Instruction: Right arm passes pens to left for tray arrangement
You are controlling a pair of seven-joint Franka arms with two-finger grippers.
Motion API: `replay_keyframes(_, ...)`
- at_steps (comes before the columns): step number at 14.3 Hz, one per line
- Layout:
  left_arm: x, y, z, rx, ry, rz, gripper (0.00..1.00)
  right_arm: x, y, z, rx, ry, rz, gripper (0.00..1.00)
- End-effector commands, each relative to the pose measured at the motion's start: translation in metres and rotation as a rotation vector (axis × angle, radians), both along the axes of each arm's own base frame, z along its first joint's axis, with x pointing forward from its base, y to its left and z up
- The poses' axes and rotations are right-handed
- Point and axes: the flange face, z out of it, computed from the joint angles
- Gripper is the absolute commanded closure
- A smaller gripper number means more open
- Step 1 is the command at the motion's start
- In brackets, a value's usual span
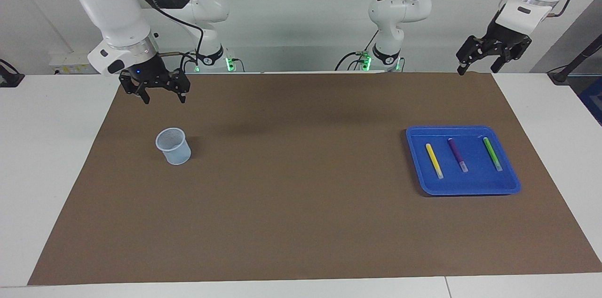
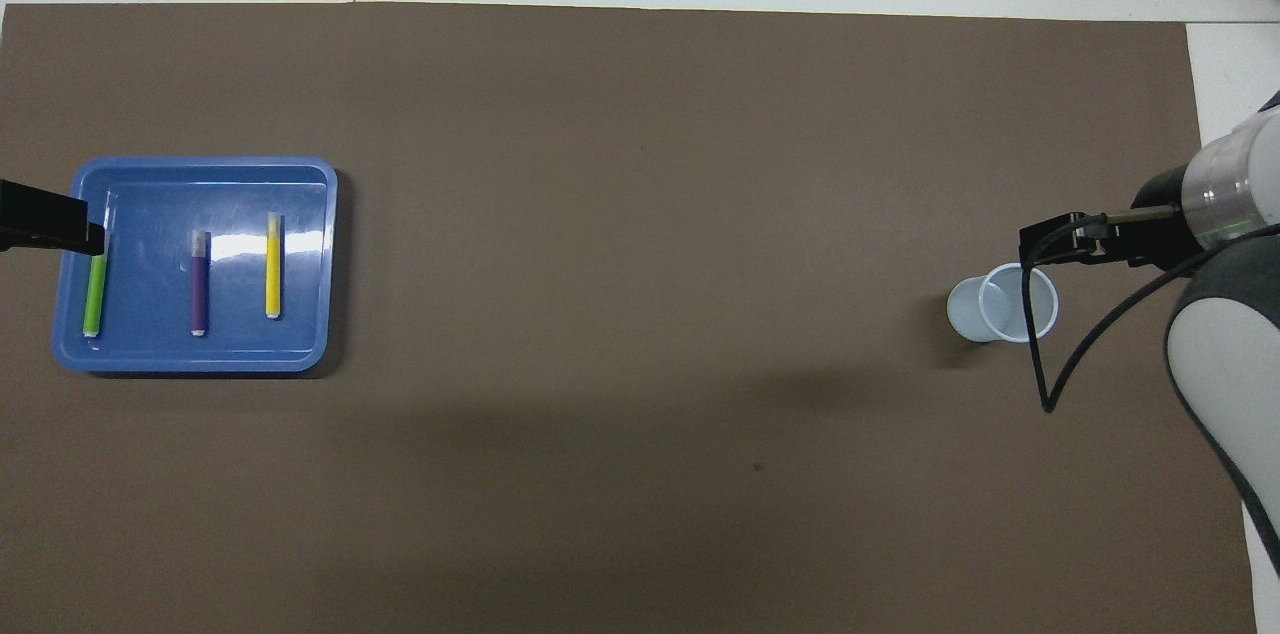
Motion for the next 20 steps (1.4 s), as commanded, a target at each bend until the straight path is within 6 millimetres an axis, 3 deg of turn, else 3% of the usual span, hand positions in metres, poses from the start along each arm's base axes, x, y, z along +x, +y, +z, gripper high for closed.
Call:
replay_keyframes(1, -0.006, 0.003, -0.001, 0.016, 0.007, -0.002, 0.00, 0.000, -0.001, 0.004, 0.022, -0.004, -0.020, 0.00)
replay_keyframes(5, -0.006, 0.002, -0.003, 0.015, 0.009, -0.004, 0.00, 0.000, -0.006, 0.005, 0.022, -0.006, -0.029, 0.00)
replay_keyframes(11, -0.010, -0.001, -0.035, 0.017, 0.007, -0.007, 0.00, 0.000, -0.006, 0.005, 0.022, -0.006, -0.030, 0.00)
replay_keyframes(20, -0.010, -0.002, -0.026, 0.015, 0.010, -0.009, 0.00, 0.000, -0.006, 0.005, 0.022, -0.006, -0.030, 0.00)
